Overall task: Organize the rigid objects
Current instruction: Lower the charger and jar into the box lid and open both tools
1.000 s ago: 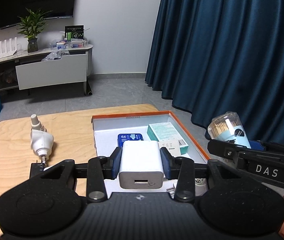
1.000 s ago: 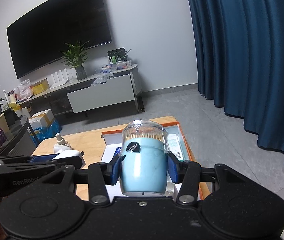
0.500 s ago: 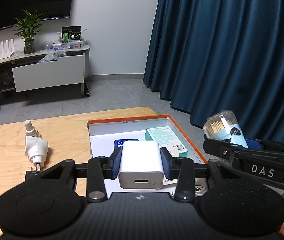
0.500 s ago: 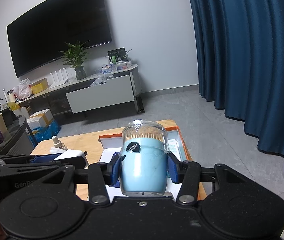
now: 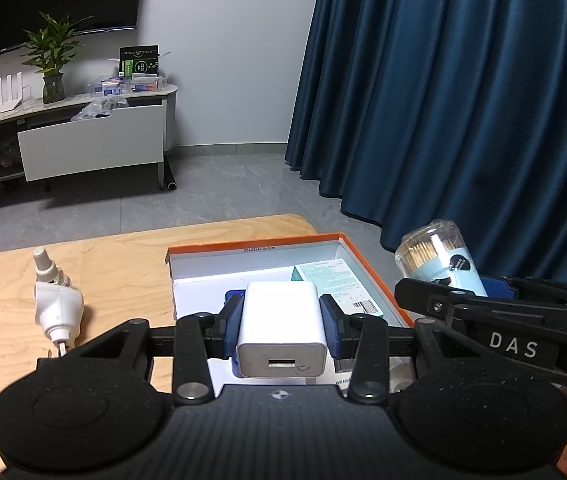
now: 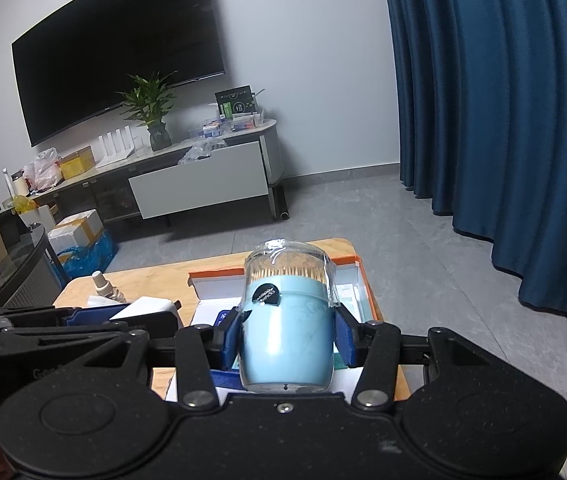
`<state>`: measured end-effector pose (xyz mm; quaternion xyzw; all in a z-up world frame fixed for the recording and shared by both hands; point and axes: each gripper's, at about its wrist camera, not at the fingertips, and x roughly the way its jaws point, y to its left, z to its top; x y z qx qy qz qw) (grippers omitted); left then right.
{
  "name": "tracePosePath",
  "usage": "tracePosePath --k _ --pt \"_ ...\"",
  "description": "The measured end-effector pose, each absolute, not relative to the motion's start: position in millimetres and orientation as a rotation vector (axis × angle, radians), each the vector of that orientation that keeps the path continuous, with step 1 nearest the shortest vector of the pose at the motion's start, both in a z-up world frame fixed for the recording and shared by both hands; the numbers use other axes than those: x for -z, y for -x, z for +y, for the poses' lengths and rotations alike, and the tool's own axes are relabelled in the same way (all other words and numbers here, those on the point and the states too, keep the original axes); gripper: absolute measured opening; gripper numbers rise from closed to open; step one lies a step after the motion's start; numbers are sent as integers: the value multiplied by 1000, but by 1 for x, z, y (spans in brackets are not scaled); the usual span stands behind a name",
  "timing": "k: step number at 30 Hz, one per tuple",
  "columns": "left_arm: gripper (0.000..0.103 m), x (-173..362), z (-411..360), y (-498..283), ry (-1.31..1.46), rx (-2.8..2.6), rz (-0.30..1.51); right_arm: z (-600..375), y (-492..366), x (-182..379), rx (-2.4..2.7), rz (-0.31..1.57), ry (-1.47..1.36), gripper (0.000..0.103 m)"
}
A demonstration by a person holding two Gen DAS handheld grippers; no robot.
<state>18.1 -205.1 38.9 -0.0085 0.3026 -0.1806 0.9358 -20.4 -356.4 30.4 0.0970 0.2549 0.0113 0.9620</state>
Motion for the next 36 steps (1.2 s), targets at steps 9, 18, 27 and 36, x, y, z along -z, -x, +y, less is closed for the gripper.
tracePosePath --k 9,18,27,36 --pt "41 -34 -209 -31 16 371 626 -362 -1 -27 -25 527 -199 58" --pt "41 -32 -211 -44 19 369 636 -368 -27 -23 -25 547 -208 58" --pt "41 -25 -212 -58 28 366 653 -374 -55 -17 -31 570 -218 58" --pt "41 -16 -213 -79 49 362 687 -386 -82 -7 -53 587 -244 66"
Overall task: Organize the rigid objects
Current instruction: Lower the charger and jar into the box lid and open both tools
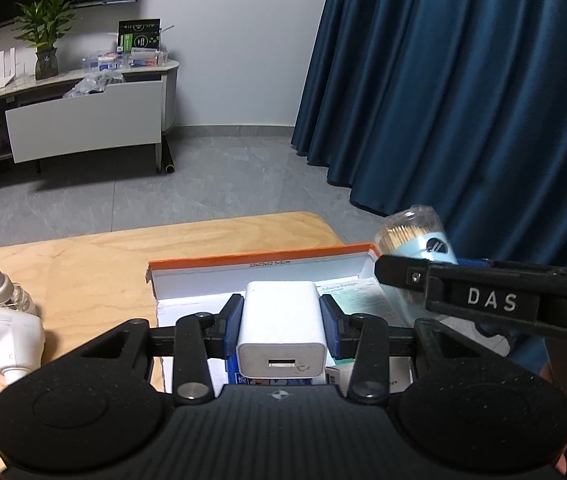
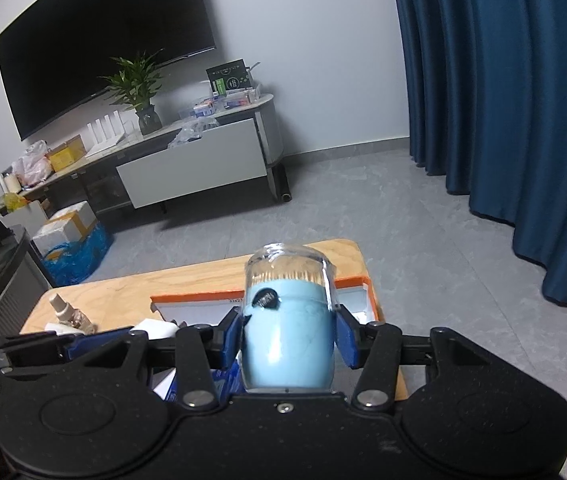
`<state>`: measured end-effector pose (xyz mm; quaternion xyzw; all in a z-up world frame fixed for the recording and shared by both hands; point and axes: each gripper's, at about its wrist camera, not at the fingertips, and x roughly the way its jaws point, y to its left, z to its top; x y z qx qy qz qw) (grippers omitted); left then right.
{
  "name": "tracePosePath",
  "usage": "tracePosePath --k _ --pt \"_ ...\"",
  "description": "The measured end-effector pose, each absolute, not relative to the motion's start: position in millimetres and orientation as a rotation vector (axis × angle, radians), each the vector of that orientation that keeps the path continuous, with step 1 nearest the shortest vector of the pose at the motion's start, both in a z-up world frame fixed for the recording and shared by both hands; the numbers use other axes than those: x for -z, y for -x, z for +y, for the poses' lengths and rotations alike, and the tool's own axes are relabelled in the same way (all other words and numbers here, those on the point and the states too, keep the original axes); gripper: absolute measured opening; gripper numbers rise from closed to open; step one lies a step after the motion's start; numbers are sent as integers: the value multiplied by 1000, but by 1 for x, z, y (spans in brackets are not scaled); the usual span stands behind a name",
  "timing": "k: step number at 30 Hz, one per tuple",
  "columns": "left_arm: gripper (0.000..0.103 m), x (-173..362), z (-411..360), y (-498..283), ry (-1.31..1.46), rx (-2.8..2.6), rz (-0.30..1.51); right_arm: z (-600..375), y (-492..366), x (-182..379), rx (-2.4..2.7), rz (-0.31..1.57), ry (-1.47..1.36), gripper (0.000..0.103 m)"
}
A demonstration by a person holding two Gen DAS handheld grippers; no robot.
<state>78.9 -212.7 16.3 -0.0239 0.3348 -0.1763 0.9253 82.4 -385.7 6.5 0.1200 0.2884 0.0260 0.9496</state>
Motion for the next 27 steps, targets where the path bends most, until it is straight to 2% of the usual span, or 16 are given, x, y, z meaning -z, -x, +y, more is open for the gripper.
tracePosePath --k 11,14,19,21,25,27 --pt "42 -7 -220 -96 96 404 726 -400 -58 -21 -7 500 -270 67" --pt "70 -11 -219 -94 116 416 712 -400 -51 -27 -11 488 -261 67" --pt "72 -25 -214 -83 112 393 686 -392 -42 -35 -15 479 -241 68" --pt "85 -30 -212 -76 98 376 672 -387 -37 -38 -16 475 -230 70" --pt "94 -40 -204 -63 69 313 668 -376 -27 -44 -28 468 -218 78" --pt "99 -43 -198 -59 58 279 683 -370 -23 -45 -27 476 -209 78"
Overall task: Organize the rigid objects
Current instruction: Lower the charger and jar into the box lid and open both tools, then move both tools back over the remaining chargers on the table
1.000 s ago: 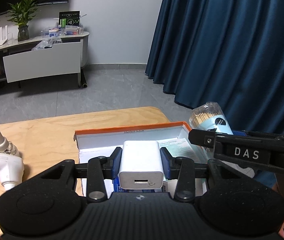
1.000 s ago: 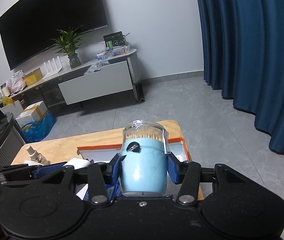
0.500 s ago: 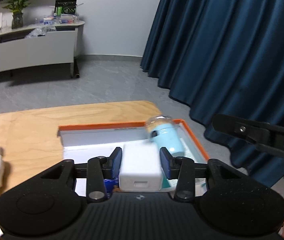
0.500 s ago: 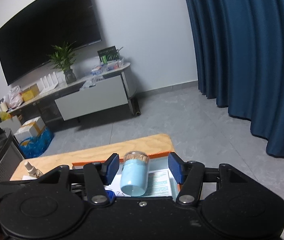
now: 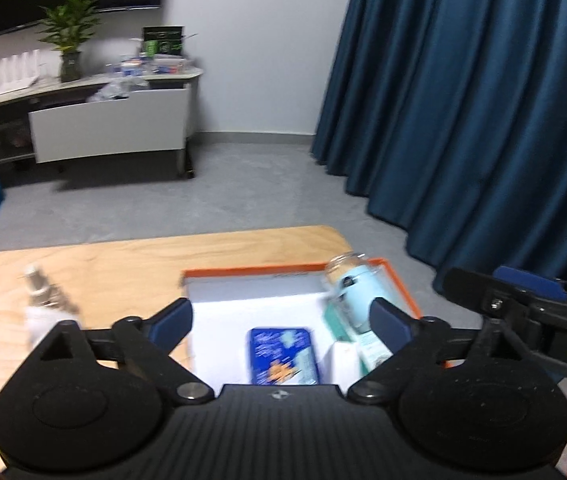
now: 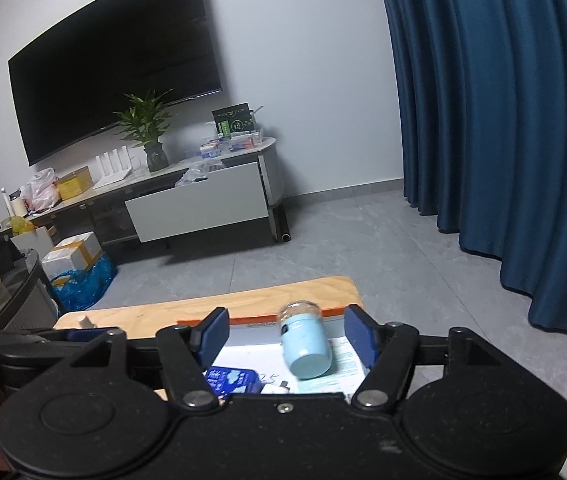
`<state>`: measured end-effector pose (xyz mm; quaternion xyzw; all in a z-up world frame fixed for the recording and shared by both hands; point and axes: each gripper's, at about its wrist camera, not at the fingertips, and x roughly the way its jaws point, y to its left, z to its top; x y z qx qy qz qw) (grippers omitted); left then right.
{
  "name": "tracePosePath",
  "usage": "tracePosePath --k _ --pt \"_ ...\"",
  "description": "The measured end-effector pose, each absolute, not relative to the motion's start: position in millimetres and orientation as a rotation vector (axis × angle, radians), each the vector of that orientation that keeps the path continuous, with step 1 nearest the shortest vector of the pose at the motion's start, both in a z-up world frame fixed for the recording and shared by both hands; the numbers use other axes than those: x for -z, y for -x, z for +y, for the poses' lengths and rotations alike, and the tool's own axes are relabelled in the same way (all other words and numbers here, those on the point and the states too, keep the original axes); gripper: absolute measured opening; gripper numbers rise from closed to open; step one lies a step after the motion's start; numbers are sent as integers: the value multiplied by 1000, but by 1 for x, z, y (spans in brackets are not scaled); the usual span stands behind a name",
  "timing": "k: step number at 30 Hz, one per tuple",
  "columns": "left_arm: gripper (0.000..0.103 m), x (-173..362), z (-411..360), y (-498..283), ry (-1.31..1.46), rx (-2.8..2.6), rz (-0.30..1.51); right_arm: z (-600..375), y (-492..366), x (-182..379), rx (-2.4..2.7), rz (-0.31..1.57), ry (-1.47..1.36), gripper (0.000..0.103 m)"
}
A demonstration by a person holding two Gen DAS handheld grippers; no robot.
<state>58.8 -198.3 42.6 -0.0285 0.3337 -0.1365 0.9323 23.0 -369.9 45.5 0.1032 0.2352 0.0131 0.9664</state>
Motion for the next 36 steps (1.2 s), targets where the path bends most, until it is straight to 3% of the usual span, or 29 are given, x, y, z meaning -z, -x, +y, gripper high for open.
tracePosePath --k 10,36 --pt "103 -51 -156 -35 45 155 704 -337 -6 -48 -76 499 -186 82" --pt "103 -47 -82 -2 122 20 699 -261 2 -43 -205 545 -135 83"
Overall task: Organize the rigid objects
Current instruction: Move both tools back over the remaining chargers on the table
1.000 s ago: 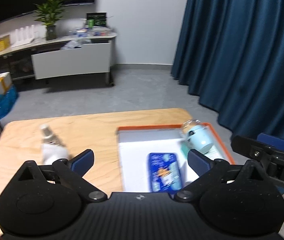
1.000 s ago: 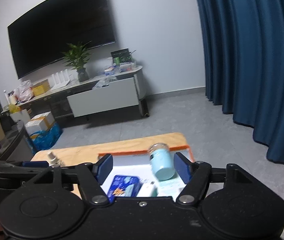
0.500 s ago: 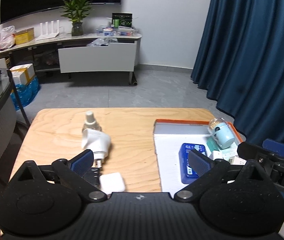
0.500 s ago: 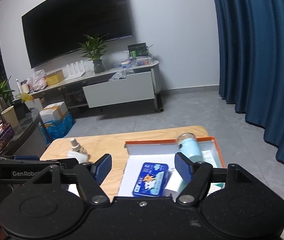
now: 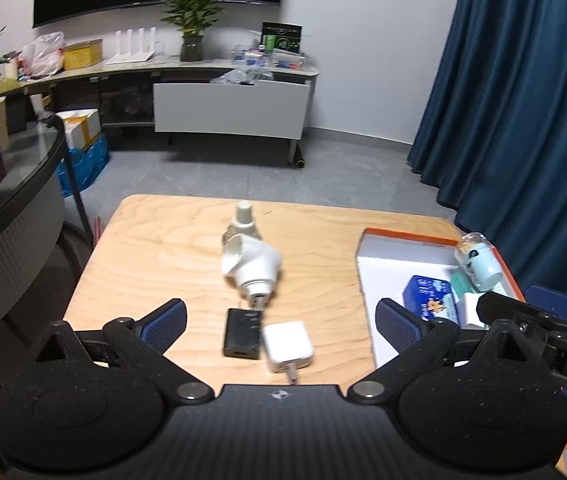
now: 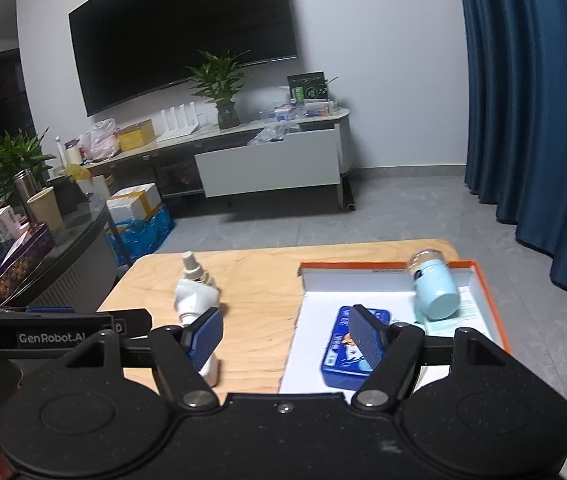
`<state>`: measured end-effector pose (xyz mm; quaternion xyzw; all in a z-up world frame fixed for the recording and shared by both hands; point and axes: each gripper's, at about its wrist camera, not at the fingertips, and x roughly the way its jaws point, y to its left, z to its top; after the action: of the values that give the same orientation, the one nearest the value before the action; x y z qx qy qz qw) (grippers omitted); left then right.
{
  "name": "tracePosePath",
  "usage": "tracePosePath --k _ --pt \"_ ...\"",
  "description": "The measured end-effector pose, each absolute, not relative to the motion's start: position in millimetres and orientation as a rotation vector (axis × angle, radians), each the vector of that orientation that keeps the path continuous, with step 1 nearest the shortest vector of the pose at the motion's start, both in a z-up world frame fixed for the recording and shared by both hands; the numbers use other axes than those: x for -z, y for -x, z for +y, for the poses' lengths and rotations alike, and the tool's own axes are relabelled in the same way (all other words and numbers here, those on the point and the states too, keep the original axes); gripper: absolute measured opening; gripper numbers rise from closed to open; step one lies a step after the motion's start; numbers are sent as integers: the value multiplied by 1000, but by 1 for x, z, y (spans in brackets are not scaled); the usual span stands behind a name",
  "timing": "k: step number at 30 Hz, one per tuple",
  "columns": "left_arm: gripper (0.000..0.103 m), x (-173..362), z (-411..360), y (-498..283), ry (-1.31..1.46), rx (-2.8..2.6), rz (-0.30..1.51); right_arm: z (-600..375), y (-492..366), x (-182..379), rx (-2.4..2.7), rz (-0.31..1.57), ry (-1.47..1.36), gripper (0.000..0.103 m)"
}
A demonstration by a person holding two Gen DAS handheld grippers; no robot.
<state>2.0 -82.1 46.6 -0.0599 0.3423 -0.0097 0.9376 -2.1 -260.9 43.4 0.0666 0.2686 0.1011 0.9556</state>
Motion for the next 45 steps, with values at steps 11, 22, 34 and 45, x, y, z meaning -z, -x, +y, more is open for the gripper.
tracePosePath --k 11,22,34,45 --pt "103 -37 -50 9 155 -41 715 -242 2 -38 -245 564 -120 83" --pt "103 -25 -23 11 184 -97 749 -232 -2 -28 -269 594 -119 83" --pt "103 -12 -27 4 172 -77 779 -227 -8 -16 -287 625 -113 83" --pt "103 -5 -24 -2 164 -86 797 -213 -19 -3 -318 659 -104 83"
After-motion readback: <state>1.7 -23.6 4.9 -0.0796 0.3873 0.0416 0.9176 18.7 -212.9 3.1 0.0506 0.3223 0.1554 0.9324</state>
